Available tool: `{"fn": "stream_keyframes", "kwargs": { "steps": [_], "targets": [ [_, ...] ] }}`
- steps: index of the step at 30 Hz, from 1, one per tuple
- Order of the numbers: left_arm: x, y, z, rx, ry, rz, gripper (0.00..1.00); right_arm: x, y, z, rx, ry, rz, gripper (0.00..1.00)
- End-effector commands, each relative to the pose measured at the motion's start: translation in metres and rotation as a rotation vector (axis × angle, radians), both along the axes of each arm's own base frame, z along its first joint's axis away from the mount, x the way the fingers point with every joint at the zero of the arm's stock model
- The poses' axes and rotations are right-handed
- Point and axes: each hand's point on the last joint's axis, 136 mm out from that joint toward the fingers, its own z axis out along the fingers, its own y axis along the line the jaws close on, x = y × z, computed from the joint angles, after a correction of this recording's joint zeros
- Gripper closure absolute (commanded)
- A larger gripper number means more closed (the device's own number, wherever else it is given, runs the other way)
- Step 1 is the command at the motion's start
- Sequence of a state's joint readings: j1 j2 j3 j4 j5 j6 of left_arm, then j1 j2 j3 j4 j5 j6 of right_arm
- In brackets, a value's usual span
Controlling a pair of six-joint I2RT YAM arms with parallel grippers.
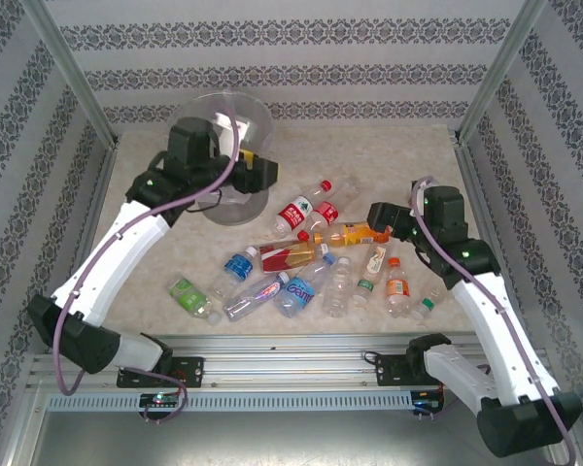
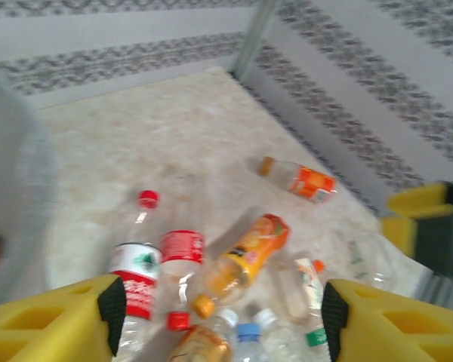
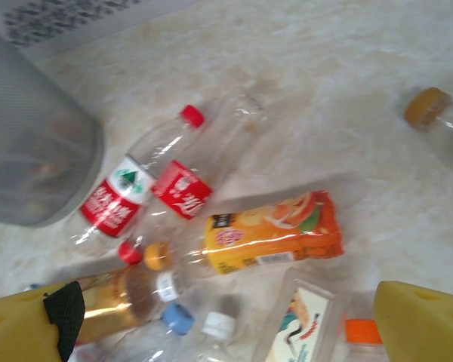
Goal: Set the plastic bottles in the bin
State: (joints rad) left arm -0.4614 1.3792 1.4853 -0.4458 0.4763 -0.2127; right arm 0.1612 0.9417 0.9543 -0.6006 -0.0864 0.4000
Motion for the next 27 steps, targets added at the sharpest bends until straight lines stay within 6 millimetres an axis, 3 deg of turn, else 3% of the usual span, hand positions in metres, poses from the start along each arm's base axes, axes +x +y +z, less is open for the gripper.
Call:
{"fn": "stream_keyframes", "kwargs": {
  "steps": [1,10,16,23,27],
  "targets": [
    [-0.024,-0.028,0.013,-0.149,-0.029,-0.113,0.25,0.022,-0.02,-0.002,-0.056,-0.006,-0.046,0.02],
    [-0.074,-0.076,-0.016,-0.214,-0.002,-0.29,0.0,0.064,-0.073,-0.042,-0.257,0.134,-0.121,0.02],
    [-0.098,-0.092,-0.027,-0.148,0.002,-0.358,0.0,0.093,-0.101,-0.075,-0.313,0.257,-0.125,0.02],
    [-0.104,-0.096,-0.039,-0.092,0.0,-0.371,0.0,0.128,-0.126,-0.111,-0.37,0.355,-0.134,0.02],
    [-0.102,-0.094,-0.043,-0.057,-0.008,-0.364,0.0,0.134,-0.139,-0.129,-0.402,0.418,-0.129,0.02]
  ]
}}
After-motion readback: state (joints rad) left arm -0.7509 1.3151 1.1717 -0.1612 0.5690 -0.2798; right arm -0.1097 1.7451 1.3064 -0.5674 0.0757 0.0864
